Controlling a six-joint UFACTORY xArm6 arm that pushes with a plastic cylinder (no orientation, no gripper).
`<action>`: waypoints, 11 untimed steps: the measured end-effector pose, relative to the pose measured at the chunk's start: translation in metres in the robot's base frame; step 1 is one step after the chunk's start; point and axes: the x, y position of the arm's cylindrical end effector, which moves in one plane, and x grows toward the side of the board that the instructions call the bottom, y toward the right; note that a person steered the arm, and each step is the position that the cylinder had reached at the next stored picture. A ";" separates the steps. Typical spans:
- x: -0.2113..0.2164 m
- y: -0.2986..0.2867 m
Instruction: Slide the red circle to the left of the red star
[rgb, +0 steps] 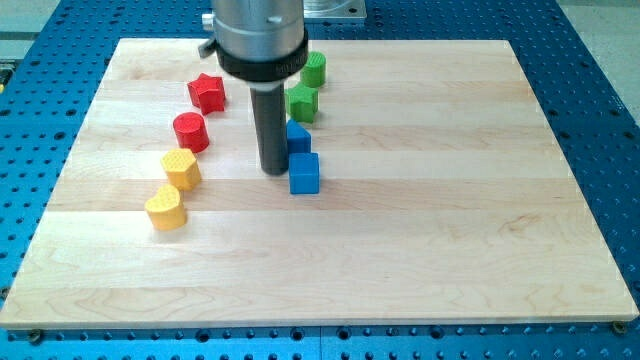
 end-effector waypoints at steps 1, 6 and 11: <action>-0.016 -0.034; 0.001 -0.140; -0.114 -0.153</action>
